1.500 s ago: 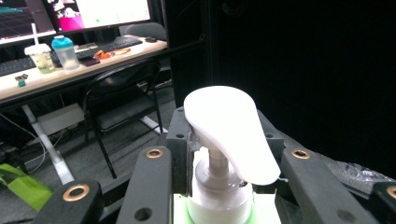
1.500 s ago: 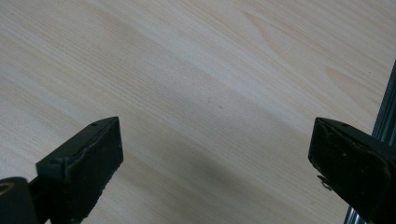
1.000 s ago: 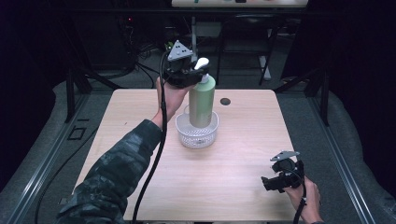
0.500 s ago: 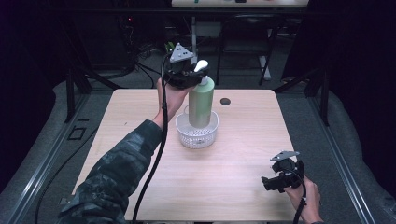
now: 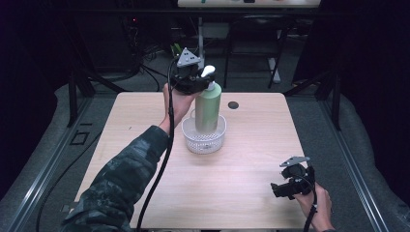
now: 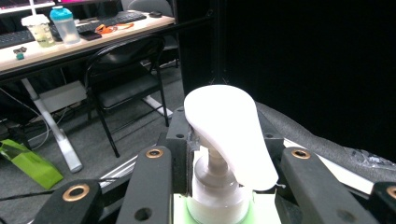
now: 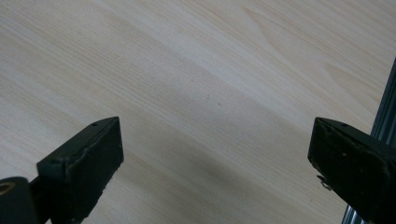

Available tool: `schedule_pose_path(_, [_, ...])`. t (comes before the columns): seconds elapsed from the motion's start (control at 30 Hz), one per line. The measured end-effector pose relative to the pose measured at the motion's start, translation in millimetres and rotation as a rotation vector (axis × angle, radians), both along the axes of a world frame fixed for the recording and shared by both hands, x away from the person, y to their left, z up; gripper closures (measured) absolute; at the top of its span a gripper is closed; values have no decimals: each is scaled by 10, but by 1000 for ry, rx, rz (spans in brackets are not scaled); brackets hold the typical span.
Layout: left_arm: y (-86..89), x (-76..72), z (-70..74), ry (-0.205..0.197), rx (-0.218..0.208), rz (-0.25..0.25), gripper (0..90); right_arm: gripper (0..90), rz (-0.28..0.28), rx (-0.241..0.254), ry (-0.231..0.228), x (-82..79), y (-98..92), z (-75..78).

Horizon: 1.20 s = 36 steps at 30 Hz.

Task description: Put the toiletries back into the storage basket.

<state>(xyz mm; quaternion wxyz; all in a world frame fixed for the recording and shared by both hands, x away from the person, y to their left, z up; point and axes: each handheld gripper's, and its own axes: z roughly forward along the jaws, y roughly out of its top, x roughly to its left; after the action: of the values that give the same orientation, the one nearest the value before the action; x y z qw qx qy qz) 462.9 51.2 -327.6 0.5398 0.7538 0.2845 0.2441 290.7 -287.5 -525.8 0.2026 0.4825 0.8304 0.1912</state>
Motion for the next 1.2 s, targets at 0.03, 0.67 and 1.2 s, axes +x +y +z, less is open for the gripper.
schedule_pose_path(0.03, [0,2,-10,1,-1,0,671,28,-1,-1,0,-1,-1,1])
schedule_pose_path(0.67, [7,44,-153,32,3,7,670,28,-1,-3,4,1,0,-3])
schedule_pose_path(1.2, [15,33,-288,46,0,6,671,31,5,-3,0,-2,2,0])
